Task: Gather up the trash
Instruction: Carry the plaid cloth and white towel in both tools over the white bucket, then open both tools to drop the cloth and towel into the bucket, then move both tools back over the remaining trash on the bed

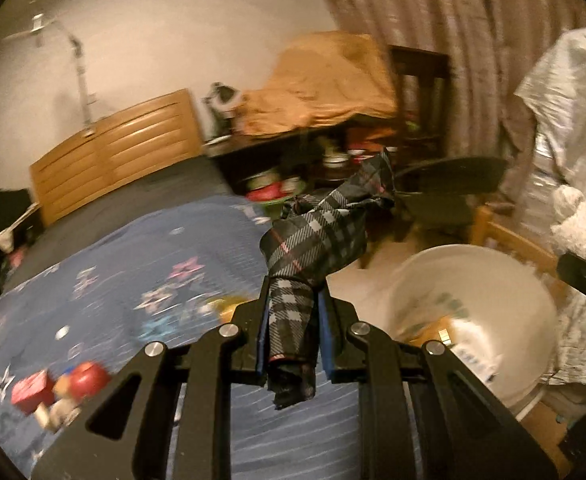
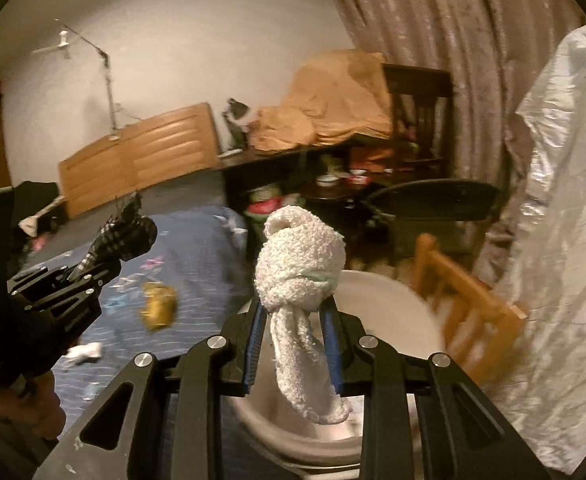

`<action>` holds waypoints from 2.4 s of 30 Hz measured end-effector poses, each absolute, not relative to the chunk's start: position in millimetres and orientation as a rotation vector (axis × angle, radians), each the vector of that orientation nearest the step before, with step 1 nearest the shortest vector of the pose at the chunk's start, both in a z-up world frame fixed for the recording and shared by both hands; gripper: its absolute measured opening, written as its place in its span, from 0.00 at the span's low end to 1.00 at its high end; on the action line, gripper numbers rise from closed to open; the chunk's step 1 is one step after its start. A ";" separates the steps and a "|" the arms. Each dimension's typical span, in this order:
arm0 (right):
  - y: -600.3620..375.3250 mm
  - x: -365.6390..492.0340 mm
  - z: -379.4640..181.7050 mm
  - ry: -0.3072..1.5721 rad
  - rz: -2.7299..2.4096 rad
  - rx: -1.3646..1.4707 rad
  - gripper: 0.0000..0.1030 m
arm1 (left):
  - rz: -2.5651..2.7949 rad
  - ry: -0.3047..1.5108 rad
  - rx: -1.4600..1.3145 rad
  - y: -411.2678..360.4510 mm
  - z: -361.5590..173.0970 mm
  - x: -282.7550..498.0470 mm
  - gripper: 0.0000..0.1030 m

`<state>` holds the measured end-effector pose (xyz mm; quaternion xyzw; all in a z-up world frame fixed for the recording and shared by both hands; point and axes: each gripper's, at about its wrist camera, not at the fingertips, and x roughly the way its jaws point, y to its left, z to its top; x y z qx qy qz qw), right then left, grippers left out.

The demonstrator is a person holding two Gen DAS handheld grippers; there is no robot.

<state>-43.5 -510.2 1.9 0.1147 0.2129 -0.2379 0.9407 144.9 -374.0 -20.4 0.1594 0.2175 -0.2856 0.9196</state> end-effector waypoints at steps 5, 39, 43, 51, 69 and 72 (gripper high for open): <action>-565.9 -43.2 -3.5 0.501 -0.529 0.256 0.28 | -0.713 0.485 0.396 -432.9 -33.6 142.4 0.18; -597.6 -1.0 -44.5 0.597 -0.491 0.335 0.28 | -0.842 0.616 0.506 -492.3 -76.4 146.3 0.19; -602.9 7.2 -45.9 0.606 -0.487 0.336 0.28 | -0.849 0.652 0.502 -495.6 -82.3 152.9 0.19; -610.8 18.6 -51.7 0.627 -0.496 0.330 0.53 | -0.841 0.683 0.474 -495.9 -85.9 167.4 0.72; -577.0 9.6 -38.0 0.480 -0.499 0.319 0.53 | -0.703 0.632 0.385 -440.6 -78.0 172.9 0.83; -557.0 6.1 -31.7 0.417 -0.506 0.290 0.53 | -0.656 0.604 0.354 -414.7 -73.5 173.4 0.85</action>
